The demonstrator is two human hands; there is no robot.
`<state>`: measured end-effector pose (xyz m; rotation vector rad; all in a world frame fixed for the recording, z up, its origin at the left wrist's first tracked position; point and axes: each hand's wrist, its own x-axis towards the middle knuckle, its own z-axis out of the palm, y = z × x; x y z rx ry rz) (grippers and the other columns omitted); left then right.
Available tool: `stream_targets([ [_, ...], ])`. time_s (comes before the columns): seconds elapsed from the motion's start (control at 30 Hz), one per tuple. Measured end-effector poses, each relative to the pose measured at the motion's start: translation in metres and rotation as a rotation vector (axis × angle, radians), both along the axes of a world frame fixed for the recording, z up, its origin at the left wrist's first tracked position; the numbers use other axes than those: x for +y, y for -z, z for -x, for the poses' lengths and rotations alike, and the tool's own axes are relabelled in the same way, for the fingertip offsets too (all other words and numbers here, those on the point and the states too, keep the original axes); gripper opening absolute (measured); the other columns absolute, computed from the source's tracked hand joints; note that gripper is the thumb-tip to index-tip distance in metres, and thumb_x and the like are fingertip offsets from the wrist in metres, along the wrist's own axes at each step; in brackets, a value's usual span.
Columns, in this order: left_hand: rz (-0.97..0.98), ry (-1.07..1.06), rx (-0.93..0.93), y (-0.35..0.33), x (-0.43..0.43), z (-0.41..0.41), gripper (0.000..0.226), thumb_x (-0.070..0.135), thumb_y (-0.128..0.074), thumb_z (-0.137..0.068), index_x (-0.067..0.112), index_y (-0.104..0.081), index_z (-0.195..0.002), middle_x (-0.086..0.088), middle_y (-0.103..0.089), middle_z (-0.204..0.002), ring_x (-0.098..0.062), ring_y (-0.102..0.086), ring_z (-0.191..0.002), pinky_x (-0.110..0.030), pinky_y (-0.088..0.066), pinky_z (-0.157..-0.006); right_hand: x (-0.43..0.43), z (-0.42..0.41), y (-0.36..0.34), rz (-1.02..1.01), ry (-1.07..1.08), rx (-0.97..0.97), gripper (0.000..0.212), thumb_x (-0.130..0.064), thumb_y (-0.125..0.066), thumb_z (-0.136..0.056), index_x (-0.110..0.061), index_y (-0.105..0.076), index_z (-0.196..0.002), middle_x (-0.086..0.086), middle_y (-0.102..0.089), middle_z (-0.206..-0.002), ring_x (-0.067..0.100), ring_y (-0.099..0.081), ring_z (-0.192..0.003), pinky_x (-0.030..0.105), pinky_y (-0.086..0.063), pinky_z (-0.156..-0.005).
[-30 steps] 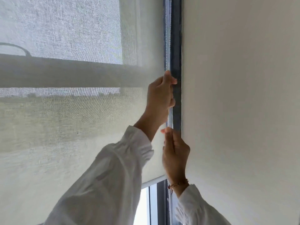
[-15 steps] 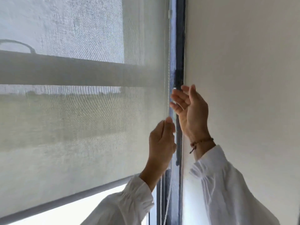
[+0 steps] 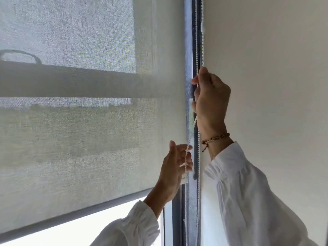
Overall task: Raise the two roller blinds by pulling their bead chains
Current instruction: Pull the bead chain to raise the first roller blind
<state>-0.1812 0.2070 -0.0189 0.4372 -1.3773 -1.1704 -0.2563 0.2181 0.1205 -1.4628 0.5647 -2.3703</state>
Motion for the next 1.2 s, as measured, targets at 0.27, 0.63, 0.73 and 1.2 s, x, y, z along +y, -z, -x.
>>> stream_targets([
  [0.27, 0.128, -0.039, 0.086, -0.095, 0.001, -0.013, 0.048, 0.039, -0.026, -0.096, 0.006, -0.056, -0.112, -0.004, -0.065, -0.103, -0.017, -0.062, -0.102, -0.029, -0.047, -0.094, -0.004, -0.017, 0.072, 0.029, 0.322, 0.122, 0.029, -0.026, -0.046, -0.093, -0.019, -0.058, -0.067, -0.012, -0.049, -0.050, 0.016, -0.047, -0.044, 0.039, -0.043, -0.046],
  [0.63, 0.156, -0.074, 0.117, -0.139, 0.012, 0.006, 0.033, 0.031, -0.040, -0.095, 0.015, -0.058, -0.072, 0.010, -0.033, -0.039, -0.003, -0.024, -0.033, -0.015, -0.020, -0.032, -0.021, -0.026, 0.163, 0.080, 0.353, 0.259, 0.036, -0.034, -0.041, -0.093, -0.012, -0.062, -0.074, -0.029, -0.051, -0.060, -0.007, -0.051, -0.051, 0.007, -0.036, -0.050],
  [0.73, 0.227, -0.126, 0.174, -0.137, 0.013, 0.008, 0.039, 0.030, -0.040, -0.095, 0.017, -0.047, -0.058, 0.010, -0.030, -0.038, -0.003, -0.020, -0.031, -0.012, -0.015, -0.032, -0.021, -0.022, 0.154, -0.133, -0.032, 0.193, 0.034, -0.039, -0.043, -0.093, -0.021, -0.060, -0.070, -0.015, -0.045, -0.044, 0.003, -0.036, -0.041, 0.023, -0.029, -0.045],
  [1.2, 0.142, -0.222, -0.023, -0.007, 0.007, -0.011, 0.038, 0.024, -0.039, -0.095, 0.018, -0.036, -0.058, 0.013, -0.028, -0.041, -0.003, -0.021, -0.034, -0.015, -0.019, -0.034, -0.031, 0.004, 0.035, -0.305, -0.547, 0.254, 0.047, -0.041, -0.026, -0.097, -0.010, -0.061, -0.090, 0.007, -0.069, -0.084, 0.021, -0.065, -0.082, 0.036, -0.051, -0.077],
])
